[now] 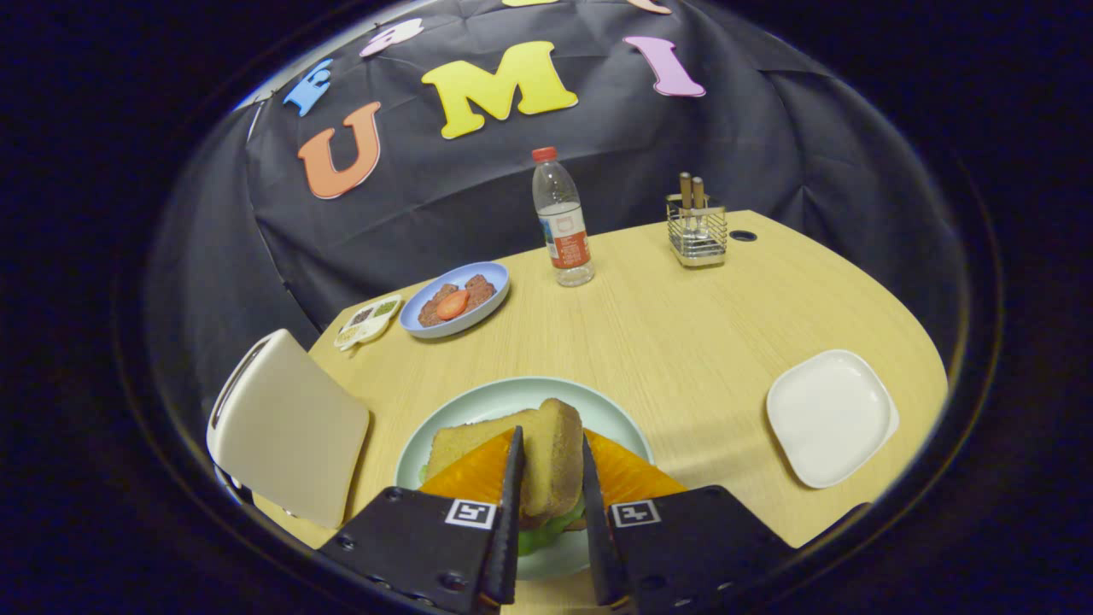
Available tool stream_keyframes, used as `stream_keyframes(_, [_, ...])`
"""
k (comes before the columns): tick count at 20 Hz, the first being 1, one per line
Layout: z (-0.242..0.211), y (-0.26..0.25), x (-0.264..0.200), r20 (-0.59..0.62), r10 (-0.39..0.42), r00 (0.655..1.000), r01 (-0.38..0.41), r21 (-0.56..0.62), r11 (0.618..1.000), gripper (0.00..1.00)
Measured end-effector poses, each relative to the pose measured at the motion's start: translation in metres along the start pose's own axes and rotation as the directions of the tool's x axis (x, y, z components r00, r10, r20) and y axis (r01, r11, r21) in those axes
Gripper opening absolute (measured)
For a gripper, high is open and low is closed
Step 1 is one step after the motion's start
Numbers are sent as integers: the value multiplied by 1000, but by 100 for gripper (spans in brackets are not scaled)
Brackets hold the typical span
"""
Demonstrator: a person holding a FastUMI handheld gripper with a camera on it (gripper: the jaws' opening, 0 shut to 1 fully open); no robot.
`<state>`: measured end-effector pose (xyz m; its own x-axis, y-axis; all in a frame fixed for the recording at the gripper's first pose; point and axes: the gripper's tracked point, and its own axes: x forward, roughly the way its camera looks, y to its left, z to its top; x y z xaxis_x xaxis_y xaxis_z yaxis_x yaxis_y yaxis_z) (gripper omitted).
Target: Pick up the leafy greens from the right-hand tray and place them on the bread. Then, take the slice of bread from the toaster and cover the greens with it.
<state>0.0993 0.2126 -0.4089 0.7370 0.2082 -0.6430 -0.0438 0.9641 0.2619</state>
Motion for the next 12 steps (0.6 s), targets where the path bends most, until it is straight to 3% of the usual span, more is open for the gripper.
stream_keyframes(4, [-8,-16,1,-38,-6,999,5,-31,1000,63])
stream_keyframes(8, [16,-28,-19,30,-10,1000,12,-72,997,91])
stream_keyframes(12, [61,-46,-59,102,-6,995,14,-81,997,96])
